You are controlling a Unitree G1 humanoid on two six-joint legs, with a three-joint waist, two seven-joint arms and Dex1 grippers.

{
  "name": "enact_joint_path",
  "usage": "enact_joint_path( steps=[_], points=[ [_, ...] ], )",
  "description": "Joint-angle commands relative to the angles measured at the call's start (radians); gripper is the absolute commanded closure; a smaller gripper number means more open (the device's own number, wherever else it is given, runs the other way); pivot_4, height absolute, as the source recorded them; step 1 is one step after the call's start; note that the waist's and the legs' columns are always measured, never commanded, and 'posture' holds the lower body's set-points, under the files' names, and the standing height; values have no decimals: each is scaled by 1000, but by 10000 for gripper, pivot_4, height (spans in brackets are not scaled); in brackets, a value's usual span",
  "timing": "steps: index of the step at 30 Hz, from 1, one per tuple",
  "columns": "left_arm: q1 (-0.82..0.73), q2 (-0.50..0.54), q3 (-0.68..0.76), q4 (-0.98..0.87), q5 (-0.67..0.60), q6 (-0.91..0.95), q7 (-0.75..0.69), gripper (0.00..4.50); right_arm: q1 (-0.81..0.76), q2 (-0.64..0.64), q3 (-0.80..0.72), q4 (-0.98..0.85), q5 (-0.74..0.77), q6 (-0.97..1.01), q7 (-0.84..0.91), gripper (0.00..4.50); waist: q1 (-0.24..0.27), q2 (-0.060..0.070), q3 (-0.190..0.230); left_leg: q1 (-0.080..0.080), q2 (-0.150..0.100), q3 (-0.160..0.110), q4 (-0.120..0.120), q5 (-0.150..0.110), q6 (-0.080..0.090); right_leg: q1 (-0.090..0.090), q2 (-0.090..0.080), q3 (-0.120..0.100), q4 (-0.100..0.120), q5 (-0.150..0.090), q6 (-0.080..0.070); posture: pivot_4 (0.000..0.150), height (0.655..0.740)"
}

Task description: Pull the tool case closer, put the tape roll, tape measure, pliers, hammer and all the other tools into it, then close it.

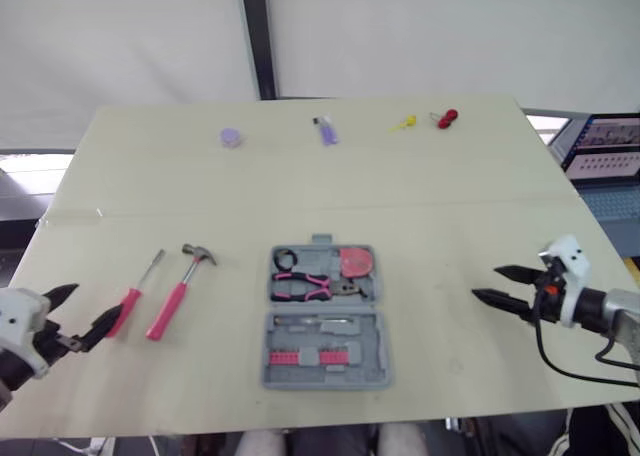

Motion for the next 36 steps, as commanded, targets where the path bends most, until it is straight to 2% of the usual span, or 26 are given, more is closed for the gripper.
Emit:
enact_joint_path(
  steps=[1, 8, 21, 25, 29, 32, 36],
  points=[
    [2, 21, 79, 97, 18, -32, 32, 0, 2, -11, -72, 99, -12, -85, -33, 495, -1, 0, 0, 0, 0, 0, 0, 0, 0, 0, 0, 0, 0, 0, 0, 1500, 7400],
    [-18, 47, 128, 233, 35, -96, 62, 0, 7, -11, -89, 192, -33, -170, -53, 495, -2, 0, 1, 0, 1, 2, -1, 0, 0, -2, 0, 1, 1, 0, 0, 1500, 7400],
    [-18, 30, 101, 227, 45, -102, 61, 0, -7, -19, -88, 214, -18, -191, -51, 495, -1, 0, 1, 0, 1, 3, -1, 0, 0, -3, 0, 2, 1, 0, 0, 1500, 7400],
    [-36, 13, 65, 157, 39, -71, 71, 0, -4, -8, -63, 104, -1, -164, -39, 495, -1, 0, 1, 0, 1, 3, -1, 0, 0, -3, 0, 2, 2, 0, 0, 1500, 7400],
    [-41, -28, -15, -26, 35, 46, 121, 0, -12, 3, 2, -113, 40, -71, -19, 495, 0, 0, 1, 0, 1, 3, 0, 0, 0, -3, 0, 2, 2, 0, 0, 1500, 7400],
    [-59, -70, -120, -185, 29, 171, 168, 0, -85, 31, 86, -286, 93, 25, -24, 495, 0, 0, 1, 0, 1, 3, 0, 0, 0, -3, 0, 3, 2, 0, 0, 1500, 7400],
    [-107, -106, -227, -305, 60, 283, 232, 0, -192, 82, 180, -410, 133, 104, -38, 495, 1, 0, 1, 1, 1, 3, 0, 0, 0, -3, 0, 3, 4, 0, 0, 1500, 7400]
  ],
)
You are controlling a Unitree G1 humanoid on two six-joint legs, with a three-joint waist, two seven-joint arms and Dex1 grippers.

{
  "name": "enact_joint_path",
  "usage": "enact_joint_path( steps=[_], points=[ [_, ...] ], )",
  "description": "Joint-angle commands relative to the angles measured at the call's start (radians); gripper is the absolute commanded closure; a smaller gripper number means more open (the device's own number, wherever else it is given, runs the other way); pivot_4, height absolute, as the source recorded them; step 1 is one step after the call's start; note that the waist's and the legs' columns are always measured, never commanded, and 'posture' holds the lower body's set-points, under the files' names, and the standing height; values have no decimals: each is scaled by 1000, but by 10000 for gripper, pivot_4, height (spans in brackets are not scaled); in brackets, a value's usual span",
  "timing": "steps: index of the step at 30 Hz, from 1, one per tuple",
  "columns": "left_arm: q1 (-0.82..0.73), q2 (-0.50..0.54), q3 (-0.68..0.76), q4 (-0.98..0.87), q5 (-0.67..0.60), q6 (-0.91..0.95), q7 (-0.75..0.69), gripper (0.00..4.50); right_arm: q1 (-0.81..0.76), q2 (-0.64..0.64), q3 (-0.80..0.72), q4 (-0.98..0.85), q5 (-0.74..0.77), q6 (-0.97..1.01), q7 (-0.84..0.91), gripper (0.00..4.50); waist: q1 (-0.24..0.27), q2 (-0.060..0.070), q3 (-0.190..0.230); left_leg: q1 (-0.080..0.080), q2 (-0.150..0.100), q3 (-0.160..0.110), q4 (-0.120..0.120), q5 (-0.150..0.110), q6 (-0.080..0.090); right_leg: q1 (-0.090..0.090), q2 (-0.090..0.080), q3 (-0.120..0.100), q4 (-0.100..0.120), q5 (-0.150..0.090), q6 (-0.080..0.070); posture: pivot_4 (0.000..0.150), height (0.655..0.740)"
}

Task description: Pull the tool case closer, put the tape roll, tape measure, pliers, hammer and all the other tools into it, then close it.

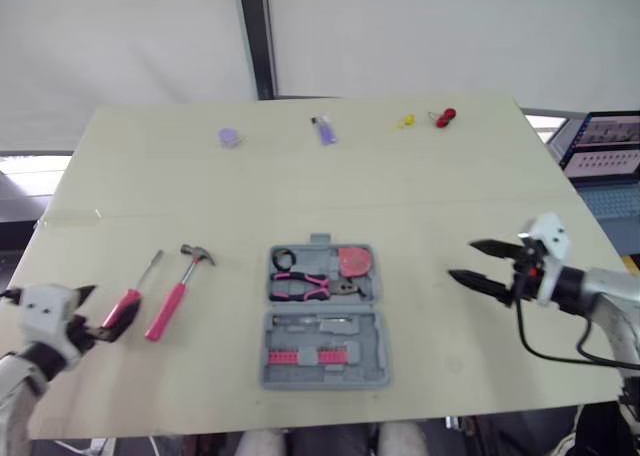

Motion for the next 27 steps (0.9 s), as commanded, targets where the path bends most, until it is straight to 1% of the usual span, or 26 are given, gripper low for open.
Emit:
enact_joint_path(
  steps=[1, 3, 7, 9, 11, 12, 13, 21, 27],
  points=[
    [-42, -20, -75, -119, 30, 102, 80, 0, -89, 34, 70, -143, 61, 83, -7, 495, 1, 0, 0, 0, 0, 0, 0, 0, 0, 0, 0, 0, 0, 0, 0, 1500, 7400],
    [-80, -36, -104, -131, 46, 132, 118, 0, -129, 55, 124, -201, 75, 115, -5, 495, 3, -1, 0, -1, 0, 0, 0, 0, 0, -1, 0, 0, 0, 0, 0, 1500, 7400],
    [-164, -53, -140, -121, 74, 182, 172, 0, -189, 80, 188, -252, 90, 155, 1, 495, 6, -2, 0, -2, 0, 0, 2, 0, 0, -1, 0, 0, 0, 0, 0, 1500, 7400],
    [-212, -51, -160, -101, 96, 206, 196, 4888, -212, 93, 220, -290, 105, 178, -2, 0, 6, -2, 0, -2, 0, 0, 2, 0, 0, -1, 0, 0, 0, 0, 0, 1500, 7400],
    [-244, -54, -173, -79, 112, 219, 211, 11474, -228, 105, 241, -312, 113, 192, -3, 0, 4, -2, 0, -2, 0, -1, 2, 0, 0, -1, 0, 0, 1, 0, 0, 1500, 7400],
    [-256, -59, -181, -67, 119, 222, 216, 17338, -237, 112, 254, -319, 114, 195, -2, 0, 3, -2, 0, -2, 0, -1, 2, 0, 0, -2, 0, 0, 1, 0, 0, 1500, 7400],
    [-266, -63, -188, -57, 125, 225, 219, 21574, -246, 117, 265, -323, 112, 198, -2, 0, 2, -2, 0, -2, 0, -1, 2, 0, 0, -2, 0, 0, 1, 0, 0, 1500, 7400],
    [-275, -126, -219, -33, 163, 252, 273, 21574, -351, 155, 316, -301, 104, 209, 8, 0, -1, -3, 0, -2, 0, 0, 1, 0, 0, -3, 0, 0, 2, 0, 0, 1500, 7400],
    [-290, -154, -223, -12, 173, 291, 304, 21574, -387, 167, 325, -264, 95, 205, 15, 0, 2, -5, 1, -2, 0, 0, 2, 0, 0, -3, 0, 0, 2, 0, 0, 1500, 7400]
  ],
)
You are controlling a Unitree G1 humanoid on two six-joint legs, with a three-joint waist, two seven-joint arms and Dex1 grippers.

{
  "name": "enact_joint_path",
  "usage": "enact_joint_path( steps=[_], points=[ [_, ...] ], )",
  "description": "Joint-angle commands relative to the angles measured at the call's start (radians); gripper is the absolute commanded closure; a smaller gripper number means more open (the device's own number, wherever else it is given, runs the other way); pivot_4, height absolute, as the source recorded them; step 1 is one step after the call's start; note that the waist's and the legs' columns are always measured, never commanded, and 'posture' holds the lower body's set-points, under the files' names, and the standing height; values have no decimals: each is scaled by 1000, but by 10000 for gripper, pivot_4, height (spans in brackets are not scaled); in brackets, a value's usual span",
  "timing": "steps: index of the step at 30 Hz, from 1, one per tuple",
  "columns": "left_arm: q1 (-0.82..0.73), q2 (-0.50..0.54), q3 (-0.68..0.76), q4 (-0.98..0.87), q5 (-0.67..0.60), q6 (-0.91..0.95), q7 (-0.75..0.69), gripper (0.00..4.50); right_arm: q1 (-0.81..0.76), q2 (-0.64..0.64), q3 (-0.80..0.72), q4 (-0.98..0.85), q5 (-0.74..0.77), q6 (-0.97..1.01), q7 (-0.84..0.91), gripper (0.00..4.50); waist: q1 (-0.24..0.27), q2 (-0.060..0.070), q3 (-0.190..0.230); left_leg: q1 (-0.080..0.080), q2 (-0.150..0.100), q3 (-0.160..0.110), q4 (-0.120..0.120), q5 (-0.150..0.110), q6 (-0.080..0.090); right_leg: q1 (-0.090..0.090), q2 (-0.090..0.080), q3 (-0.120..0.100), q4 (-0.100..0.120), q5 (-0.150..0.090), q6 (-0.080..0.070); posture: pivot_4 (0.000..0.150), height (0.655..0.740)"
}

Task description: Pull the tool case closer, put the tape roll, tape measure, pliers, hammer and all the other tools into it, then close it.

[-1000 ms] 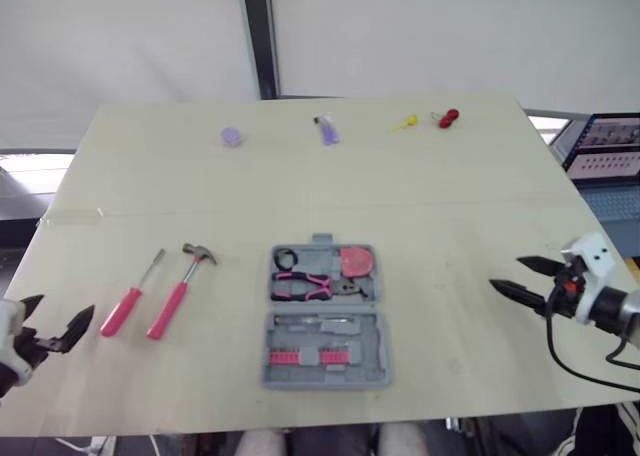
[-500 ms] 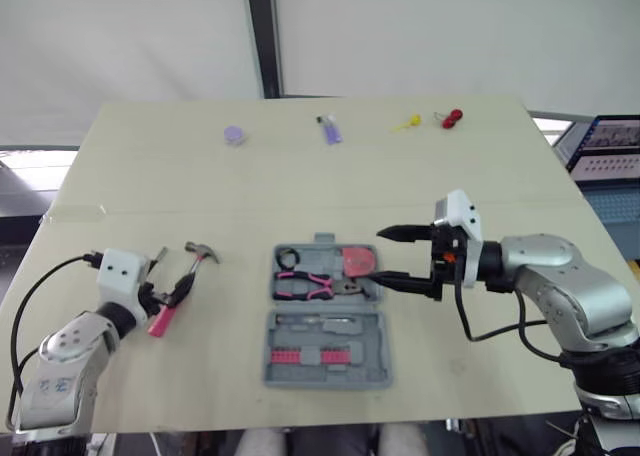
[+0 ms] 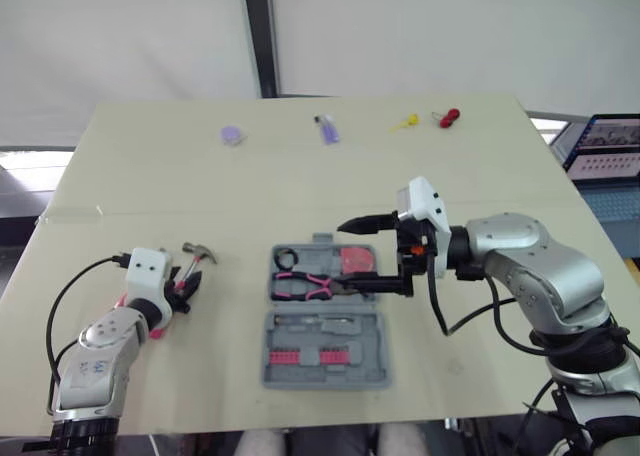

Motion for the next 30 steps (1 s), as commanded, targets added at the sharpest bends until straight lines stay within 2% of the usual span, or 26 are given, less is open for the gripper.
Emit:
enact_joint_path(
  steps=[1, 14, 30],
  points=[
    [-25, -3, 9, 6, 16, 8, 22, 21574, -23, 4, -5, -1, 9, -6, 16, 0, -1, 0, 0, 0, 0, 0, 0, 0, 0, 0, 0, 0, 0, 0, 0, 1500, 7400],
    [-129, 21, -24, 136, 26, 57, -7, 21574, -48, 14, 2, 37, -7, -21, 29, 0, -3, 0, 0, 0, 0, 0, 0, 0, 0, 0, 0, 0, 1, 0, 0, 1500, 7400],
    [-228, 26, -81, 298, 62, 16, -67, 21574, -42, 2, -12, 29, -5, -13, 16, 0, 1, 0, 0, 0, 0, 0, 0, 0, 0, 0, 0, 0, 2, 0, 0, 1500, 7400]
  ],
)
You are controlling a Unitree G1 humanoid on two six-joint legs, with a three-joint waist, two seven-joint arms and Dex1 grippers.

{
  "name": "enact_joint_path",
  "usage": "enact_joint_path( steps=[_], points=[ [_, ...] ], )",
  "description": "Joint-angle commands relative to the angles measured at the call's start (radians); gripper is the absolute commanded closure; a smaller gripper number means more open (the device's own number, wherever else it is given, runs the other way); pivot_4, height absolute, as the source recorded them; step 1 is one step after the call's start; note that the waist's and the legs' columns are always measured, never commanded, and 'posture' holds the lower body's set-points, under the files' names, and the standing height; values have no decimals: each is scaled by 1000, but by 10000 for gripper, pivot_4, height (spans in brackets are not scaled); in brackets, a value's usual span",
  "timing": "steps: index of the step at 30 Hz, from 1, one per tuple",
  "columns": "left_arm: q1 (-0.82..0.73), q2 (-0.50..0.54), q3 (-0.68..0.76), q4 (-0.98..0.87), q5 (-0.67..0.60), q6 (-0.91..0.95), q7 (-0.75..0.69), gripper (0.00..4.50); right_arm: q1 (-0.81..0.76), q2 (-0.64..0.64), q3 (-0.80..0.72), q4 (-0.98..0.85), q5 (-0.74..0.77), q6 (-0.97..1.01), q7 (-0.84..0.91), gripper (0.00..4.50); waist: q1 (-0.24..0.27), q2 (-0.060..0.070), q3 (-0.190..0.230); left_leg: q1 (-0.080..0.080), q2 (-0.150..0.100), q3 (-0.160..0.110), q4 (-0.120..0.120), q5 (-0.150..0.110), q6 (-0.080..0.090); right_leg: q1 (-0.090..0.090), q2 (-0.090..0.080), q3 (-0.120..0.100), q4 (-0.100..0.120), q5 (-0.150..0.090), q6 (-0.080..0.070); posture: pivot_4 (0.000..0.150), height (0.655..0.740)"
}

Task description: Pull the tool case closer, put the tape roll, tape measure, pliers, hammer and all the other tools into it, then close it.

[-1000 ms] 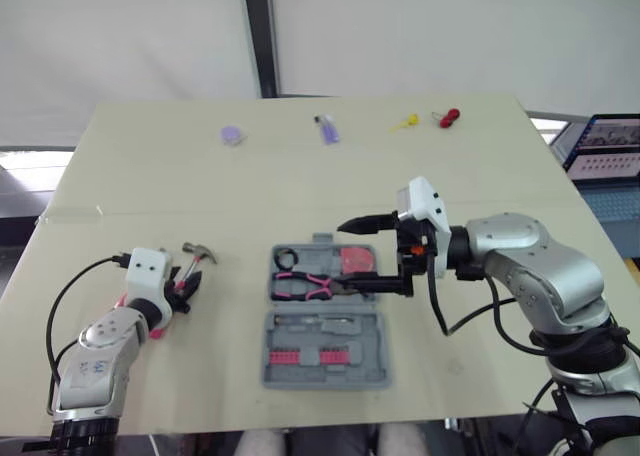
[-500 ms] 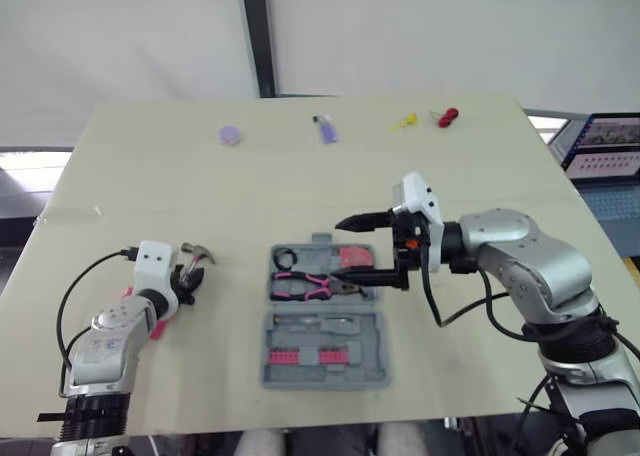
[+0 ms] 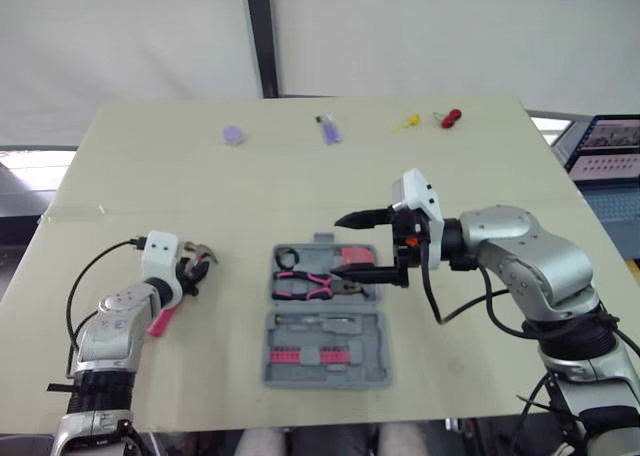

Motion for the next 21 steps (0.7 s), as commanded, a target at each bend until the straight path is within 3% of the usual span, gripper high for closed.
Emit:
enact_joint_path(
  steps=[1, 4, 7, 10, 18, 21],
  points=[
    [6, 0, -18, 25, 17, 4, -8, 21574, 0, -11, -33, -31, 6, -9, -2, 0, 0, 0, 0, 0, 0, 0, 0, 0, 0, 0, 0, 0, 0, 0, 0, 1500, 7400],
    [7, -3, -19, 31, 18, -2, -9, 21574, 8, -12, -36, -37, 8, -7, -5, 0, 0, 0, 0, 0, 0, 0, 0, 0, 0, 0, 0, 0, 0, 0, 0, 1500, 7400],
    [3, -4, -21, 46, 20, -14, -11, 30193, 11, -12, -36, -38, 8, -5, -7, 0, 0, 0, 0, 0, 0, 0, 0, 0, 0, 0, 0, 0, 0, 0, 0, 1500, 7400],
    [-6, -5, -22, 67, 24, -28, -13, 44163, 12, -10, -37, -37, 8, -6, -9, 0, 0, 0, 0, 0, 0, 0, 0, 0, 0, 0, 0, 0, 0, 0, 0, 1500, 7400],
    [-32, -7, -28, 122, 44, -72, -10, 44640, 23, -14, -56, -44, 20, -1, -18, 0, 7, 1, 0, 0, 0, 0, 0, 0, 0, 0, 0, 0, 0, 0, 0, 1500, 7400],
    [-31, 0, -12, 62, 25, -61, -21, 44640, 22, -31, -89, -54, 48, 11, -4, 0, 8, 1, 0, 0, 0, 0, 1, 0, 0, 0, 0, 0, 0, 0, 0, 1500, 7400]
  ],
)
